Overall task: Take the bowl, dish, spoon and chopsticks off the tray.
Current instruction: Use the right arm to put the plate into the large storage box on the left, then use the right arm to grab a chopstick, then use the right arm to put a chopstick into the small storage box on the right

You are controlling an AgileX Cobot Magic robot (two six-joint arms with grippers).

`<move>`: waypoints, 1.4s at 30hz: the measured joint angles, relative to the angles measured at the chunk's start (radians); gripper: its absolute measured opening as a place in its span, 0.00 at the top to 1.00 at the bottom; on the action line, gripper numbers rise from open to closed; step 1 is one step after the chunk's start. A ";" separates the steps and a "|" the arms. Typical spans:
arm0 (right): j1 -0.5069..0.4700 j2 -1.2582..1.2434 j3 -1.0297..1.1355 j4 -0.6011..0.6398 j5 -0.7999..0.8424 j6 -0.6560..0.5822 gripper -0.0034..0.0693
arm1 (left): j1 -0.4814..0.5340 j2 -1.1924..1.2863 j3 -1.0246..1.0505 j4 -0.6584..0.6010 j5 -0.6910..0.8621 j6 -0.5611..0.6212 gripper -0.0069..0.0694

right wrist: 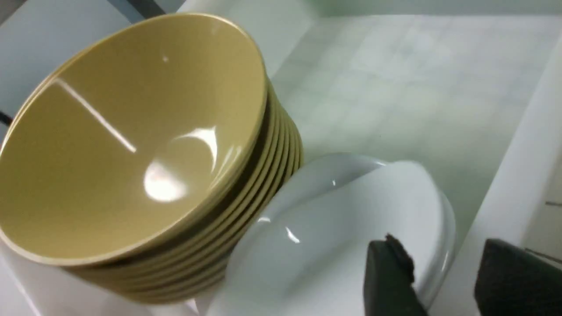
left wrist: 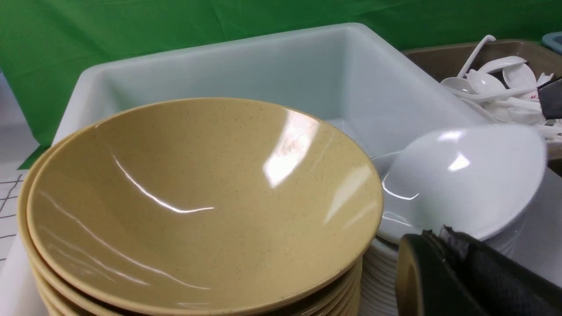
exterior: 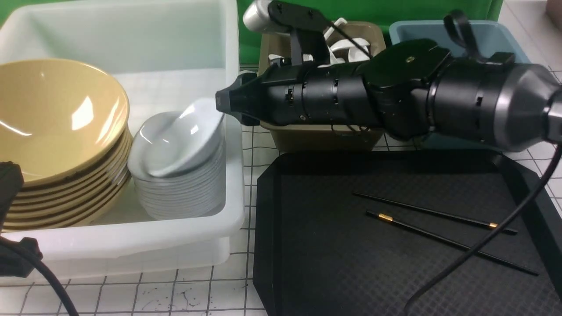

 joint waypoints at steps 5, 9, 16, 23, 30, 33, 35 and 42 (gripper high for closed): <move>-0.093 -0.130 -0.007 -0.449 0.315 0.103 0.44 | 0.000 0.000 0.000 0.000 0.009 0.000 0.92; -0.194 -0.189 -0.006 -0.851 0.677 0.226 0.43 | 0.000 0.000 0.000 0.000 0.008 0.000 0.92; -0.327 -0.130 0.203 -1.055 0.688 0.352 0.44 | 0.000 0.000 0.000 0.000 0.000 0.000 0.92; -0.305 -0.017 0.270 -1.055 0.519 0.335 0.49 | 0.000 0.000 0.004 0.000 -0.003 0.000 0.92; -0.298 0.054 0.254 -1.060 0.514 0.323 0.77 | 0.000 0.000 0.013 0.000 -0.010 0.000 0.92; -0.287 0.052 0.234 -1.059 0.599 0.328 0.85 | 0.000 0.000 0.013 0.001 -0.013 0.000 0.92; -0.279 0.019 0.213 -1.059 0.674 0.330 0.85 | 0.000 0.000 0.013 0.001 -0.013 0.000 0.92; -0.347 -0.239 0.086 -1.055 0.459 0.317 0.85 | 0.000 0.000 0.013 0.001 -0.015 0.000 0.92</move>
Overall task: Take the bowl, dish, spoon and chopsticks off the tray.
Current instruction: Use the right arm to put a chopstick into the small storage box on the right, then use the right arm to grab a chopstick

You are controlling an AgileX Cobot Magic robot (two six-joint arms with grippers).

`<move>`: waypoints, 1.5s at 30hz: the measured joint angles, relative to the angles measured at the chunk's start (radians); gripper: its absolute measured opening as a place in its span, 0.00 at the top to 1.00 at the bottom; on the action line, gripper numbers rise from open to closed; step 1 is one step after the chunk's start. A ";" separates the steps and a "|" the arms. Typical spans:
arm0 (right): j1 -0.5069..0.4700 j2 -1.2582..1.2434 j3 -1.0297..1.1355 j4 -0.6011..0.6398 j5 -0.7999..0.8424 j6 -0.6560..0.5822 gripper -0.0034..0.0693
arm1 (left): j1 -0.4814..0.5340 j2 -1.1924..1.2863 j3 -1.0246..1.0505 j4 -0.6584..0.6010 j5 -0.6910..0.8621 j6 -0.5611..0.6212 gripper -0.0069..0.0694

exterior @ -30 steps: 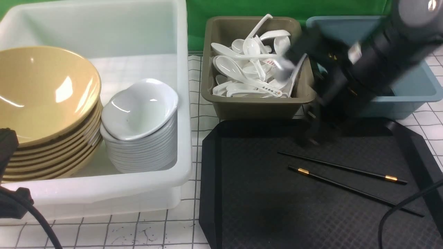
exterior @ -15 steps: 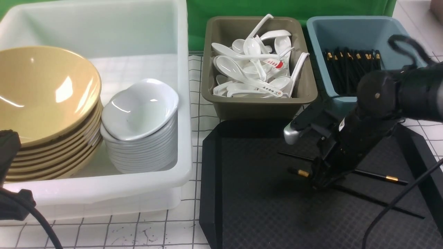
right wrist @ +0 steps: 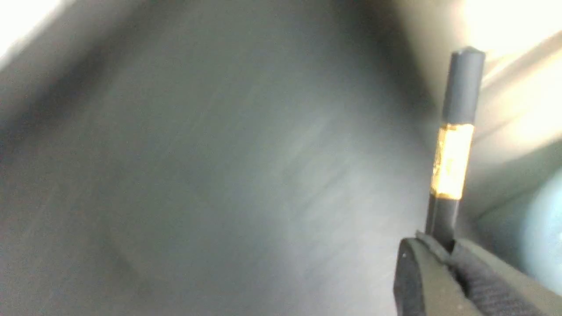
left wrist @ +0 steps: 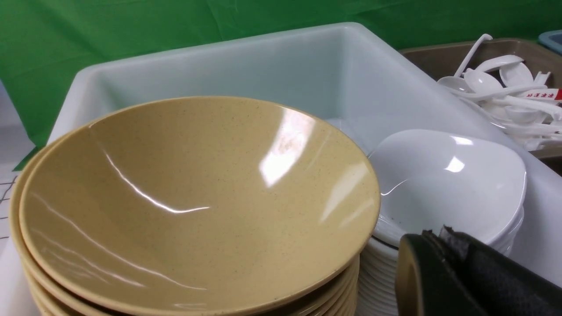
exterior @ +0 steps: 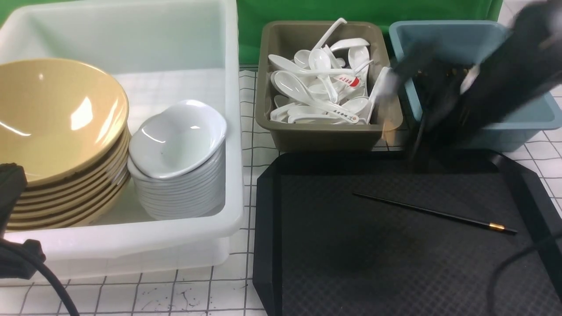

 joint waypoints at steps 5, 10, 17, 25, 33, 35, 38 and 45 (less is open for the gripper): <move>-0.152 0.000 -0.063 0.008 -0.440 0.058 0.84 | 0.000 0.000 0.000 0.002 -0.001 0.000 0.92; -0.235 0.193 -0.175 0.009 -0.366 0.088 0.72 | 0.000 0.000 0.000 0.006 0.000 0.000 0.92; -0.256 0.273 -0.384 -0.043 0.101 0.094 0.47 | 0.000 0.000 0.000 0.006 0.046 0.000 0.92; -0.255 0.262 -0.238 -0.076 0.425 0.110 0.46 | 0.000 0.000 0.001 0.003 0.042 0.000 0.92; -0.241 0.264 0.179 -0.107 0.278 0.089 0.46 | 0.000 0.000 0.001 -0.002 0.030 0.000 0.92; -0.233 0.264 0.198 -0.114 0.227 0.086 0.46 | 0.000 0.000 0.001 -0.002 0.027 0.000 0.92; -0.228 0.263 0.201 -0.115 0.205 0.072 0.46 | 0.000 0.000 0.001 -0.002 0.020 0.000 0.92; -0.165 0.255 0.183 -0.123 0.274 0.061 0.56 | 0.000 0.000 0.001 -0.002 0.015 0.000 0.92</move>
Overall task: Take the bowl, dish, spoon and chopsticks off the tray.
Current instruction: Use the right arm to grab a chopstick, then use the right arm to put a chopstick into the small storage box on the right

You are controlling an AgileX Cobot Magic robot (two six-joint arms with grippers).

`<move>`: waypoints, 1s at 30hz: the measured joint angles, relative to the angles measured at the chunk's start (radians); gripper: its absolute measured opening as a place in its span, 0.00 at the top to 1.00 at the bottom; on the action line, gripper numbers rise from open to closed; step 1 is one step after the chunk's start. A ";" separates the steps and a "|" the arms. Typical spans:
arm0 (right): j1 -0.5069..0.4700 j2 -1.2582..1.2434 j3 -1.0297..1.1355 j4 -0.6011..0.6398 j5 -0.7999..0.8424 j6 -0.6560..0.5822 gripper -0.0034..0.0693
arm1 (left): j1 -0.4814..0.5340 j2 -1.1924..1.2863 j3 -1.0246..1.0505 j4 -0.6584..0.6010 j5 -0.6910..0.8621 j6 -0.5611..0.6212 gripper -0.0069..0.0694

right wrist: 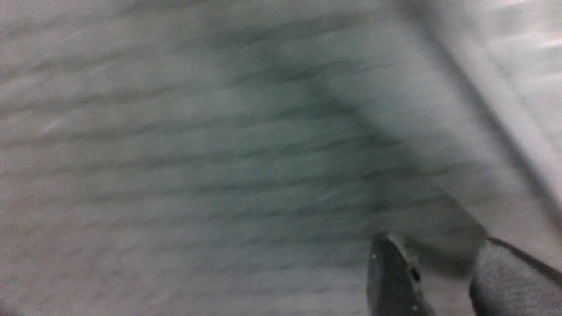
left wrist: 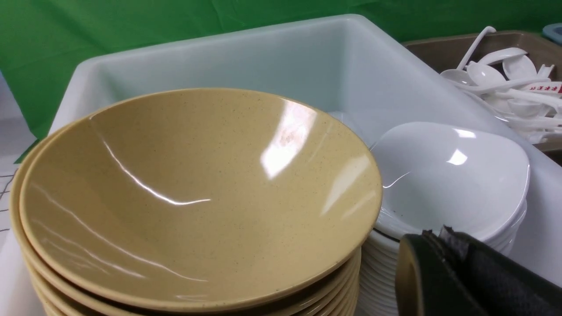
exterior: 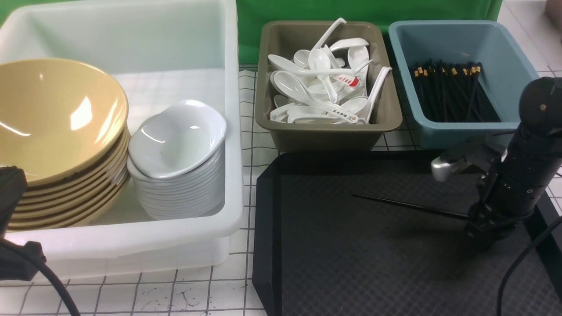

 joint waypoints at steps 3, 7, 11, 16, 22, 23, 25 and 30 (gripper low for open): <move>0.034 -0.024 -0.029 -0.008 -0.025 -0.001 0.56 | 0.000 0.000 0.000 0.000 0.000 0.000 0.92; 0.038 -0.027 -0.037 -0.058 -0.115 -0.002 0.53 | 0.000 0.000 0.000 0.000 -0.001 0.000 0.92; 0.038 0.023 -0.038 -0.122 -0.146 -0.018 0.51 | 0.000 0.000 0.000 0.000 -0.001 0.000 0.92; 0.050 0.059 -0.049 -0.116 -0.115 -0.026 0.66 | 0.000 0.000 0.000 0.000 -0.001 0.000 0.92; 0.147 0.009 -0.041 -0.118 -0.042 -0.008 0.84 | 0.000 0.000 0.000 0.000 -0.003 -0.006 0.92; 0.161 -0.011 -0.040 -0.114 -0.032 -0.008 0.84 | 0.000 0.000 0.000 0.000 -0.003 -0.006 0.92; 0.202 -0.122 -0.041 -0.110 -0.032 -0.008 0.84 | 0.000 0.000 0.000 0.000 -0.003 -0.006 0.92; 0.154 -0.317 -0.063 -0.154 -0.241 -0.003 0.84 | 0.000 0.000 0.000 0.001 -0.003 -0.006 0.92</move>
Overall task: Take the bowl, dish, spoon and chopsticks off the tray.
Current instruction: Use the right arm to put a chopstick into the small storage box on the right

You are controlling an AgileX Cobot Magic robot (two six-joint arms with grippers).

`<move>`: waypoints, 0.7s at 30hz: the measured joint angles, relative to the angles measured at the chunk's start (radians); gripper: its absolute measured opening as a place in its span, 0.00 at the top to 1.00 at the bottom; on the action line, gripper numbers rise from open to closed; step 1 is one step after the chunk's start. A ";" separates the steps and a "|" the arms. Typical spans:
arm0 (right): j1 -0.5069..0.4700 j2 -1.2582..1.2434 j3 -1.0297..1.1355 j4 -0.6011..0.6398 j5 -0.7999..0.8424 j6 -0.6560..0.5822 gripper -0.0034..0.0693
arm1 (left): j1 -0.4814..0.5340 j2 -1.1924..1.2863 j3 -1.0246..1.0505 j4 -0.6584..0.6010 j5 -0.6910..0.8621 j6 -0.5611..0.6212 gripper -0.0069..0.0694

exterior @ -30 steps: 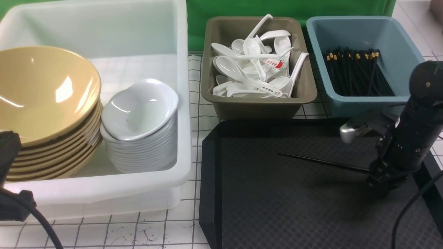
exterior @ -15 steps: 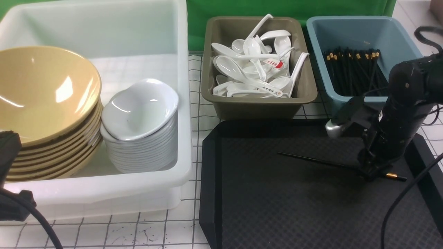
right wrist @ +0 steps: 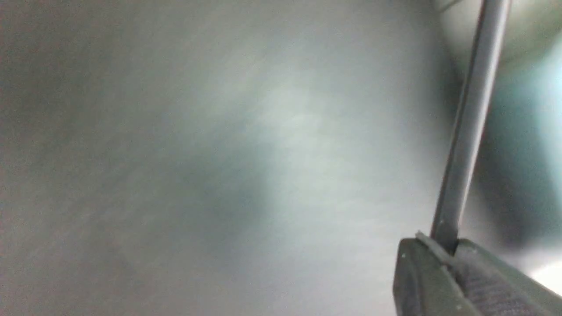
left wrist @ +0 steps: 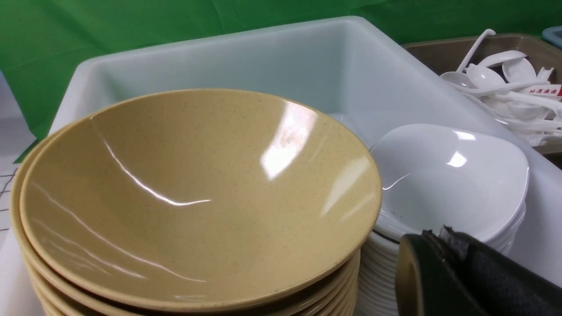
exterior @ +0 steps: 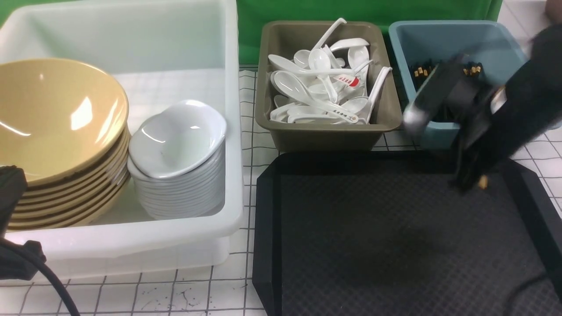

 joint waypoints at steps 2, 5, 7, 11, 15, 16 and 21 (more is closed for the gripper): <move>-0.070 -0.021 -0.001 -0.002 -0.201 0.054 0.84 | 0.000 0.000 0.000 0.000 0.000 0.000 0.92; -0.150 0.018 -0.007 -0.002 -0.425 0.198 0.83 | 0.000 0.000 0.000 0.001 0.000 0.000 0.92; -0.196 0.082 -0.022 -0.002 -0.523 0.287 0.82 | 0.000 0.000 0.000 0.001 -0.001 0.000 0.92; -0.245 0.269 -0.117 -0.002 -0.490 0.431 0.64 | 0.000 0.000 0.000 0.007 -0.012 0.000 0.92; -0.244 0.300 -0.222 -0.002 -0.265 0.424 0.54 | 0.000 0.000 0.000 0.009 -0.013 0.000 0.92; -0.244 0.298 -0.227 -0.002 -0.253 0.421 0.54 | 0.000 0.000 0.000 0.009 -0.013 0.000 0.92; -0.244 0.100 -0.196 0.049 -0.133 0.343 0.73 | 0.000 0.000 0.000 0.009 -0.018 0.000 0.92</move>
